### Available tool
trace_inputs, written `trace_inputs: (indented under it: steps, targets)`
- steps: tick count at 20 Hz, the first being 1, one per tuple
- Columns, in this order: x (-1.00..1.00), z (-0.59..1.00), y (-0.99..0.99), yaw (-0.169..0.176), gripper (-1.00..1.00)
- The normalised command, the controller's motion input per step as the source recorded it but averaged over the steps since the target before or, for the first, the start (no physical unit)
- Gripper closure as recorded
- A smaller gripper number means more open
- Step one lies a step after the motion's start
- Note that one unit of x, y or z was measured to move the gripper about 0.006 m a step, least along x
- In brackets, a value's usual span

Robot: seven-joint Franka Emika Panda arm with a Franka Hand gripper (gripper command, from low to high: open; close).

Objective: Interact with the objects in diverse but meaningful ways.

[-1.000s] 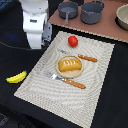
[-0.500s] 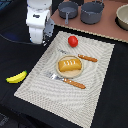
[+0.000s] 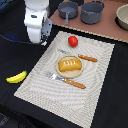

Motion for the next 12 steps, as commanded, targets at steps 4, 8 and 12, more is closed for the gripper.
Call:
trace_inputs:
  steps: [4,8,12]
  targets:
    - [-0.39,-0.32,0.17,-0.018,-1.0]
    - [-0.33,-0.28,0.38,0.0,-1.0]
    - [-0.3,-0.27,0.32,0.0,-1.0]
